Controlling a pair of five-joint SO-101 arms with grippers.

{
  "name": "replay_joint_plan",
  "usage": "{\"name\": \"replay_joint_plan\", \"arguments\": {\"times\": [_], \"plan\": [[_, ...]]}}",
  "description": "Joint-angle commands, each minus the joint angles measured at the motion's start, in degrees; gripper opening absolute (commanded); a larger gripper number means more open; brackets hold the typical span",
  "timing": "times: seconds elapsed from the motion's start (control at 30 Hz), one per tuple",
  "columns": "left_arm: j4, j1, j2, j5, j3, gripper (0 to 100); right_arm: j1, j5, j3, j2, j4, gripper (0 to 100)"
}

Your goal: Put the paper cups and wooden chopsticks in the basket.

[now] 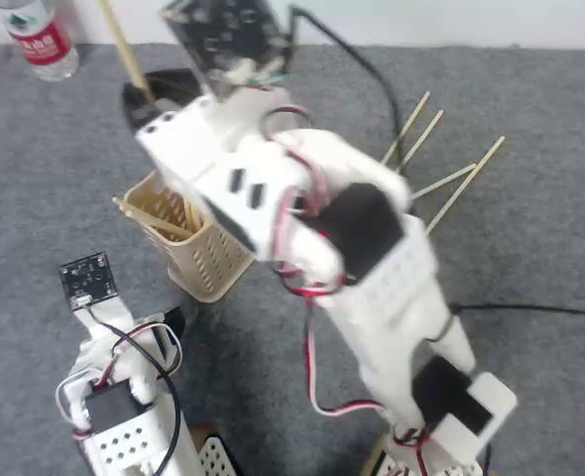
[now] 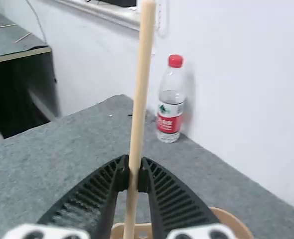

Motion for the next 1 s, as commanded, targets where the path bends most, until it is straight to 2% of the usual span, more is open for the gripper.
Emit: {"name": "replay_joint_plan", "arguments": {"times": [0.0,0.13,0.47,0.67,0.97], "plan": [[-0.09,0.88,-4.4,0.62,-0.22,30,-4.0,-0.62,-1.32,0.75,-4.7,0.6],[-0.09,0.97,-4.4,0.62,-0.22,30,-4.7,-0.62,-0.62,5.41,-8.84,0.6],[-0.09,0.97,-4.4,0.53,-0.22,30,-2.51,1.05,-0.44,9.8,-9.1,1.4],[-0.09,0.97,-4.4,0.53,-0.22,30,-2.86,0.88,-0.35,9.1,-5.14,19.3],[-0.09,0.97,-4.4,0.53,-0.22,30,-1.54,1.14,-1.23,3.91,-1.54,20.2]]}}
